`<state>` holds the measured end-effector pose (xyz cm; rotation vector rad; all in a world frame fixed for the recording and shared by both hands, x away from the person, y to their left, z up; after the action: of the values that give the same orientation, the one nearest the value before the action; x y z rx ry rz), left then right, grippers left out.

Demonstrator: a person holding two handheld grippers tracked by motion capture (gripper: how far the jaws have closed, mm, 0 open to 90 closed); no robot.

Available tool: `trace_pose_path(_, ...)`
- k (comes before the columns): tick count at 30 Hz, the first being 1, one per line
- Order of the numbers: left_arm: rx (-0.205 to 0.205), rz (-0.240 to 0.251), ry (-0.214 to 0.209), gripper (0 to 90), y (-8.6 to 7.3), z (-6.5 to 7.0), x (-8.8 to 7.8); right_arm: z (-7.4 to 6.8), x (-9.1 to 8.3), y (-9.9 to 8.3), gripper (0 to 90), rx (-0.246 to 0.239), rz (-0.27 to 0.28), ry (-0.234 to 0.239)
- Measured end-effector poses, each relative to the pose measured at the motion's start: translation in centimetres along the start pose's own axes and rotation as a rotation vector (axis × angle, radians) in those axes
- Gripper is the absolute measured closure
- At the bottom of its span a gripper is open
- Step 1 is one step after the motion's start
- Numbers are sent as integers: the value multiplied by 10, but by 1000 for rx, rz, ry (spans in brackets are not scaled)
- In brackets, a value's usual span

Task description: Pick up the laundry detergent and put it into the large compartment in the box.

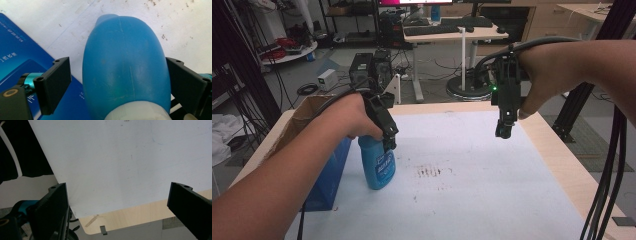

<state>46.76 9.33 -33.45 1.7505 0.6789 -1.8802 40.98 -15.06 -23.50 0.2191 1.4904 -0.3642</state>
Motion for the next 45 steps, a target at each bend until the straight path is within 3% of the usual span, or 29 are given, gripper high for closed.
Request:
trace_pose_path(32, 4, -26, 23, 247, 2, 2, 1, 2, 2, 3, 25, 4, -1, 1)
trace_pose_path(45, -2, -30, -1, 316, 1, 3, 3, 2, 2, 4, 25, 0, -2, 3)
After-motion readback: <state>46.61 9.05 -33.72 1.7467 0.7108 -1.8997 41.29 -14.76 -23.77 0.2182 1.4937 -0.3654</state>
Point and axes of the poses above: each handheld gripper's, and its own axes: x roughly forward along the jaws, y roughly out of its top, z roughly to its right, the point moved 4 cm from there along x, roughly forward along the jaws, and after that the axes turned 11 degrees about x, right-handed, at the moved point
